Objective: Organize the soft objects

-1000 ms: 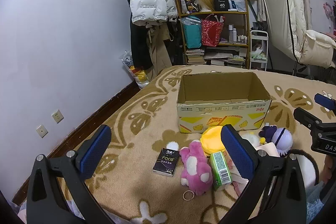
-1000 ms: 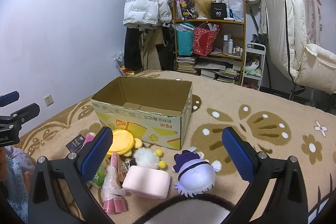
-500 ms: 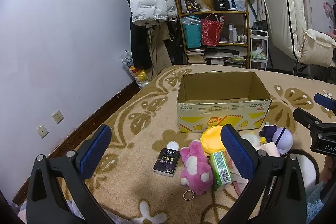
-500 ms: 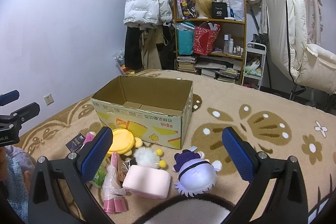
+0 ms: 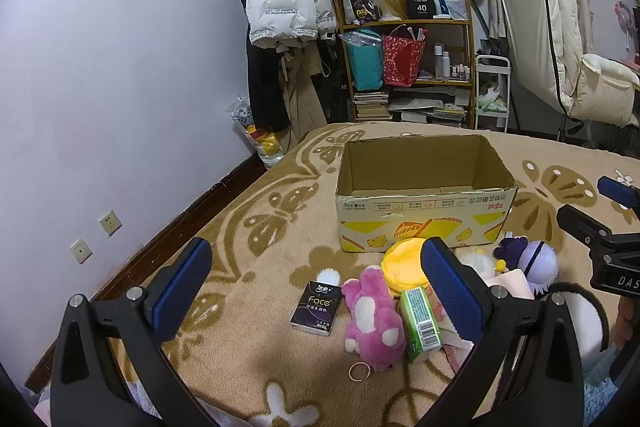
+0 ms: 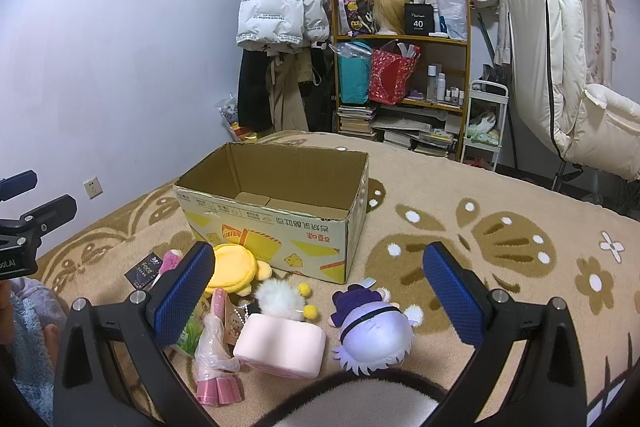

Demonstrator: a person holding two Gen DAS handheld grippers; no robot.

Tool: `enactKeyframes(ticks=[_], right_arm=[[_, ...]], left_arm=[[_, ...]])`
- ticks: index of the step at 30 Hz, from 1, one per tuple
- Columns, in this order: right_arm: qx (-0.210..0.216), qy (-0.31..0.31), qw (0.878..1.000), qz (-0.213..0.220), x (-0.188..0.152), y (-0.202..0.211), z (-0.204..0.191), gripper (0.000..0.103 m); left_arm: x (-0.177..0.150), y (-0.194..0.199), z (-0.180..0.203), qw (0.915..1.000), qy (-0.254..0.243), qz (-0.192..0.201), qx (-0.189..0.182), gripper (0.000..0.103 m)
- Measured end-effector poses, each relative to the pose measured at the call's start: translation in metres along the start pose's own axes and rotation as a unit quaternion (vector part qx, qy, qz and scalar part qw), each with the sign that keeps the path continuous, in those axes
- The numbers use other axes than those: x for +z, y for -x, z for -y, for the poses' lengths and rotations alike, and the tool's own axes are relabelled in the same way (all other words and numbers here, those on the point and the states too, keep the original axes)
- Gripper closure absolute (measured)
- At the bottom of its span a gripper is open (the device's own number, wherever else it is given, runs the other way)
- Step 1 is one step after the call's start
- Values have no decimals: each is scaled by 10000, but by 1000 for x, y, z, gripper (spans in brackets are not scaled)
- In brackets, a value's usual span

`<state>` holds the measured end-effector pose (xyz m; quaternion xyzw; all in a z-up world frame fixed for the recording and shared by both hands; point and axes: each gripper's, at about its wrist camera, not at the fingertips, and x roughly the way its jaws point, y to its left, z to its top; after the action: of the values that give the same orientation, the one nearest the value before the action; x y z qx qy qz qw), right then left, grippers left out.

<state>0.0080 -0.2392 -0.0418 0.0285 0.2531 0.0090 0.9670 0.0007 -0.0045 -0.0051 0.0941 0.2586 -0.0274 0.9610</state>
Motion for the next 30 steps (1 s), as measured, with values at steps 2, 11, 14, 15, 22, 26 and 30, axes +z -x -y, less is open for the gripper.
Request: enactKeyframes(ticks=[2,11,14,15,22,26,30], right_arm=[[4,2,10000,2,0,0,0,0],[-5,10,10000,-1,0,0,0,0],[-2,9,10000,-3,0,-1,0,0],[0,9,10000,-6,0,-1,0,0],[-3,12,10000,-11,0,0,-1,0],[0,11,10000,-21,0,-1,-1,0],[0,33,10000,-27,0,0,-1,0]], left_arm=[[-1,0,0,10000,-2,-2,1,0],[-1,-1,0,10000,-3,-5,6,0],[0,0,1,10000,-11,-4,1,0],[0,0,1,10000,-11,0,7,0],[0,0,1,10000,-11,-5,5,0],[0,0,1,10000,-15,-5,5,0],[0,0,1,10000,-15,-10,6,0]])
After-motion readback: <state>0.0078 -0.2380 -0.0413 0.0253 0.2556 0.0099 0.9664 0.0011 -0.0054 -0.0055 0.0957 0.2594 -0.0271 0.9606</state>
